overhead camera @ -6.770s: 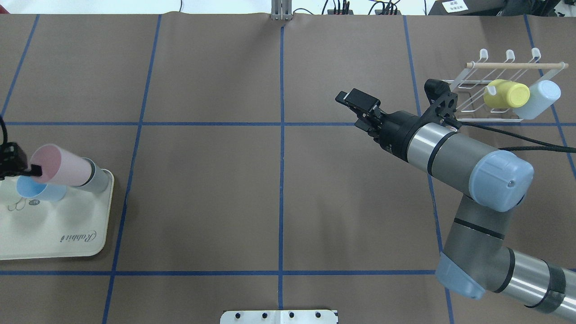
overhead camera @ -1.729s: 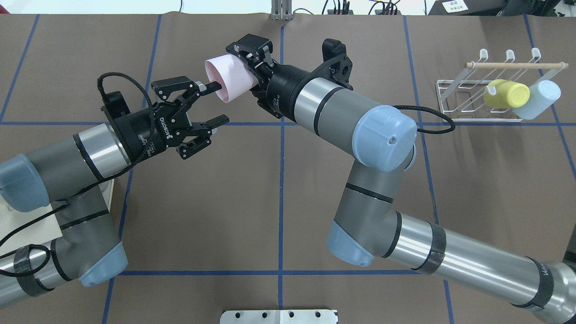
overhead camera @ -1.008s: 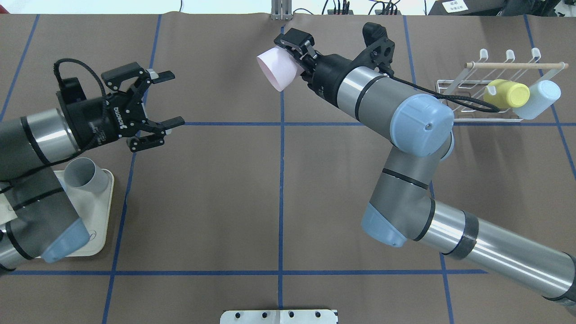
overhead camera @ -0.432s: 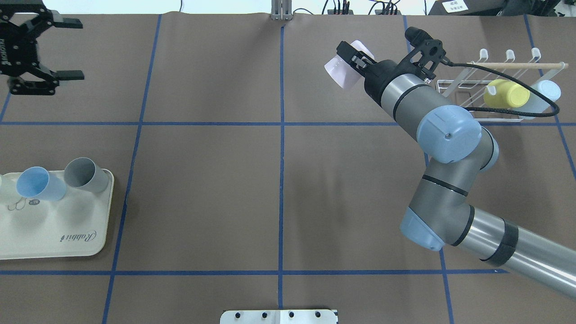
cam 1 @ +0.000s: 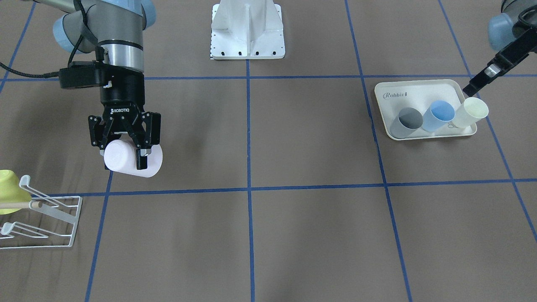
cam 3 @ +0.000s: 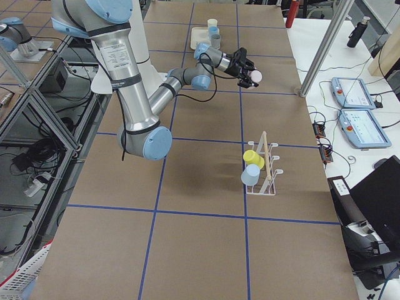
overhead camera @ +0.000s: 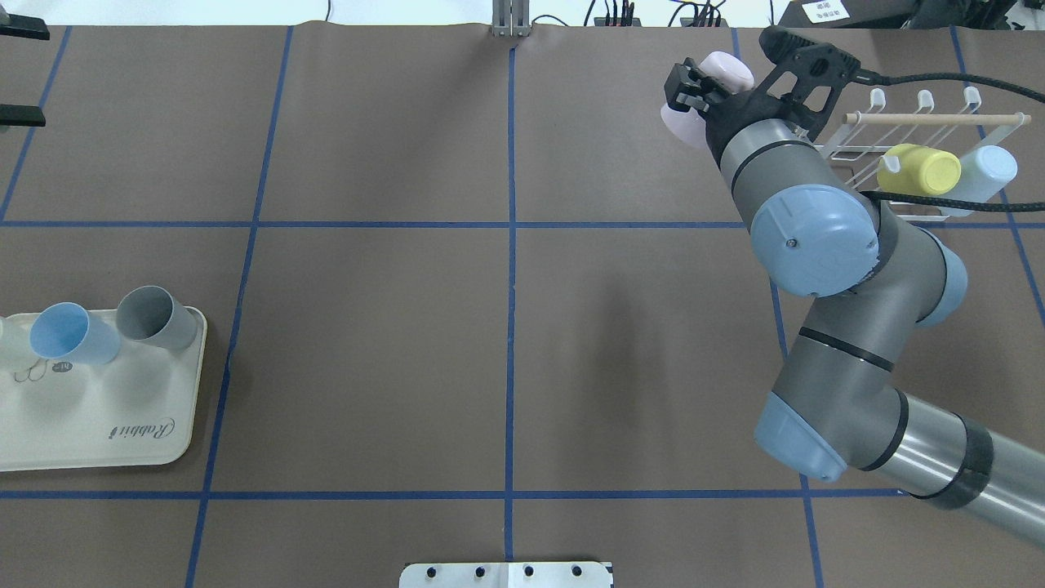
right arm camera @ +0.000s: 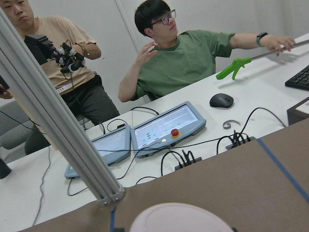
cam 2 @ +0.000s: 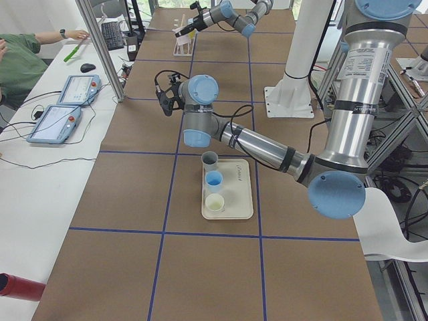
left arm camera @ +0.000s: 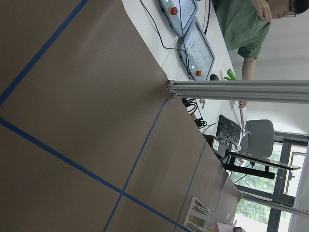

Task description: Transfer IKEA cup to right arm and place on rack

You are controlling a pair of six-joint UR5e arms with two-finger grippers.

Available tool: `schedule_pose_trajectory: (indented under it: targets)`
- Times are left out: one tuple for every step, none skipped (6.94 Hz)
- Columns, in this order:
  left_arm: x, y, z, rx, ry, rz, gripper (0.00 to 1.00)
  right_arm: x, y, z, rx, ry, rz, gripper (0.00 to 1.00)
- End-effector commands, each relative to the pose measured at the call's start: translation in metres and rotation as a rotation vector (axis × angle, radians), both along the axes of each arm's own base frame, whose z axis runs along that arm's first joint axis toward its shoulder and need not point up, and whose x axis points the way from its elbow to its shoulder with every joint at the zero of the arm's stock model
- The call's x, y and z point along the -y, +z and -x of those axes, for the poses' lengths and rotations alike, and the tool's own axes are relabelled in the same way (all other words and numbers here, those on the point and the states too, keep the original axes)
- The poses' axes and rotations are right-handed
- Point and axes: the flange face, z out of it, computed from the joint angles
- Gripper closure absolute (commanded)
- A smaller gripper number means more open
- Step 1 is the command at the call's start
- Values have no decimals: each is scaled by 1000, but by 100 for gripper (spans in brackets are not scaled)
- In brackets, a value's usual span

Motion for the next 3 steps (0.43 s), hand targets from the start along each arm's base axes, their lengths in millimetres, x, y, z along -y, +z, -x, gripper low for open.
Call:
schedule_pose_trajectory:
  targets:
    - [-4, 18, 12, 129, -13, -62, 0, -1, 40, -20, -250, 37, 8, 100]
    - [-4, 17, 13, 194, -9, -95, 0, 0, 54, -27, -271, 47, 20, 100]
    - [-1, 14, 28, 271, -25, -135, 0, 2, 54, -31, -272, 54, 21, 100]
